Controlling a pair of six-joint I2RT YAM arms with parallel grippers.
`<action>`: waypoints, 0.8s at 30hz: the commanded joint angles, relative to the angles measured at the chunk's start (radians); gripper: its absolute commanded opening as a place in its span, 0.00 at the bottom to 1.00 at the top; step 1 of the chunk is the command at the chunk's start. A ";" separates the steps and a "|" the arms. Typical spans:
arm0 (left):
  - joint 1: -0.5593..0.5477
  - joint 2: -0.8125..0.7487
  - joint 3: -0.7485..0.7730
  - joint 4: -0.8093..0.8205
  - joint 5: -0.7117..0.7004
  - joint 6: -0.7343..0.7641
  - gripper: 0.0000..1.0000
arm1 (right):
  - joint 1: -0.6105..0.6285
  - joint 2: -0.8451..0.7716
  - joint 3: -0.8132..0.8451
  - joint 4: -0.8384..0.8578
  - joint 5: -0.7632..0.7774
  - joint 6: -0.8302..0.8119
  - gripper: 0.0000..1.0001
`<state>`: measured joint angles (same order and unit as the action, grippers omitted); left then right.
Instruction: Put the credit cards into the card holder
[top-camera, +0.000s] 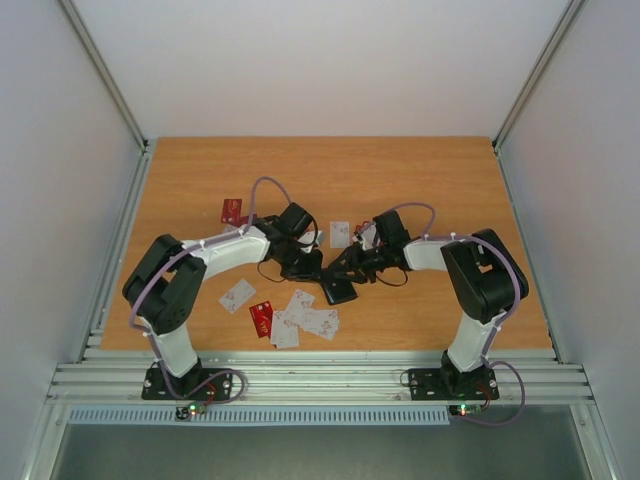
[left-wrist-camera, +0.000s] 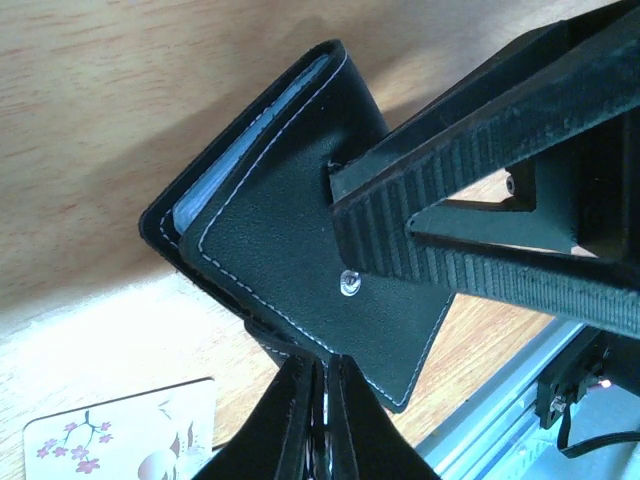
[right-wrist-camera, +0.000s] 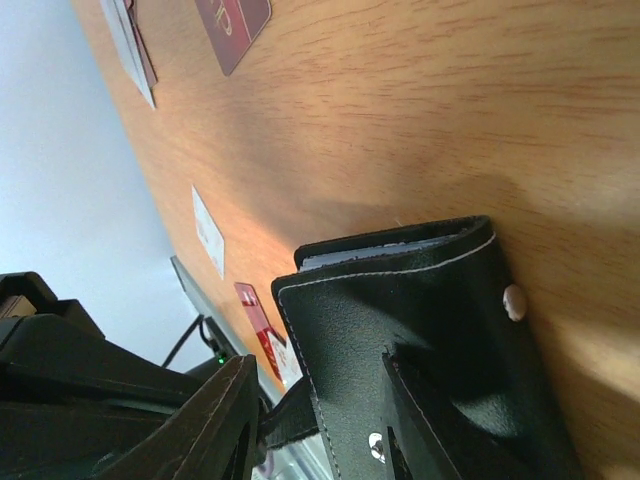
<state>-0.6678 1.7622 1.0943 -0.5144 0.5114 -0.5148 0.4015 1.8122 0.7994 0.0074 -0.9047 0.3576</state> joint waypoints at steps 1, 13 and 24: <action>0.004 0.035 0.069 -0.038 0.063 -0.027 0.08 | 0.022 0.010 -0.051 -0.066 0.183 0.043 0.35; 0.001 0.088 0.064 -0.024 0.096 -0.104 0.34 | 0.042 -0.003 -0.128 0.262 0.134 0.233 0.35; 0.012 0.025 0.091 -0.109 0.034 -0.207 0.64 | 0.042 -0.040 -0.173 0.270 0.157 0.245 0.35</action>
<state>-0.6666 1.8389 1.1454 -0.5858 0.5594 -0.6857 0.4343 1.7786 0.6613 0.3157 -0.8326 0.5880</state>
